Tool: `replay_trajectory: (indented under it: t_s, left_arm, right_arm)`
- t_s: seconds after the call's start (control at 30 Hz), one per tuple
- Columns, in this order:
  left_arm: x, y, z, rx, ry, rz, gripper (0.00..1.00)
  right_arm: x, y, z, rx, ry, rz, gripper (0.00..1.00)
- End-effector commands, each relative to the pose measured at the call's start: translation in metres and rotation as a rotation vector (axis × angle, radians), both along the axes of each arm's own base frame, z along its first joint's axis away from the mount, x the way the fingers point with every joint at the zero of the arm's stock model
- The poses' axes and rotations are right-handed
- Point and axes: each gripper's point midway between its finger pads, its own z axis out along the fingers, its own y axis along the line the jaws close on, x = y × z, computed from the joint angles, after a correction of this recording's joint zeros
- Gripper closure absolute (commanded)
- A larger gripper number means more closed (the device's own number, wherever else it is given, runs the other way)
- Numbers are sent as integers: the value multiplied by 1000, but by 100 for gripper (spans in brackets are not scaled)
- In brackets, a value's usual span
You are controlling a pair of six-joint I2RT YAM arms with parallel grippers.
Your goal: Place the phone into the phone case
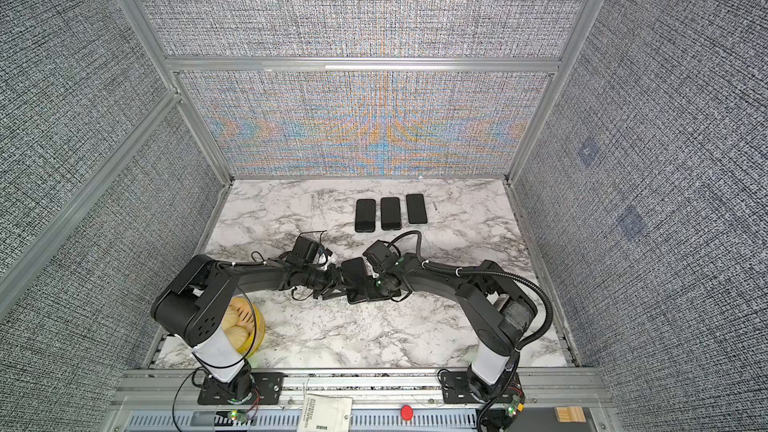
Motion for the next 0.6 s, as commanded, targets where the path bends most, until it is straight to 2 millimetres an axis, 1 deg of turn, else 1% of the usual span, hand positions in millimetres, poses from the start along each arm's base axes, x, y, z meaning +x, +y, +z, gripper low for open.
replay_trajectory:
  t_s: [0.0, 0.07, 0.17, 0.2, 0.23, 0.37, 0.43, 0.57]
  left_arm:
    - [-13, 12, -20, 92, 51, -1, 49]
    - [-14, 12, -19, 92, 50, -6, 49]
    - [-14, 13, -13, 82, 29, -5, 48]
    - [-15, 13, -10, 79, 23, -3, 48]
    - [-14, 13, -9, 77, 17, -1, 48]
    - [-17, 13, -8, 69, 24, 8, 47]
    - [-18, 13, -10, 71, 29, 9, 46]
    - [-21, 12, -13, 77, 39, 11, 46]
  right_arm:
    - [-4, 10, -1, 41, 18, 28, 88]
    - [-5, 8, 1, 36, 17, 28, 88]
    - [-2, 1, 11, 15, -22, 22, 88]
    - [6, 5, 25, 28, -58, 17, 88]
    - [8, 3, 27, 21, -70, 15, 88]
    - [14, -2, 24, 0, -80, -1, 85]
    - [15, -3, 21, -6, -74, -8, 82]
    - [15, -4, 15, -6, -61, -8, 79]
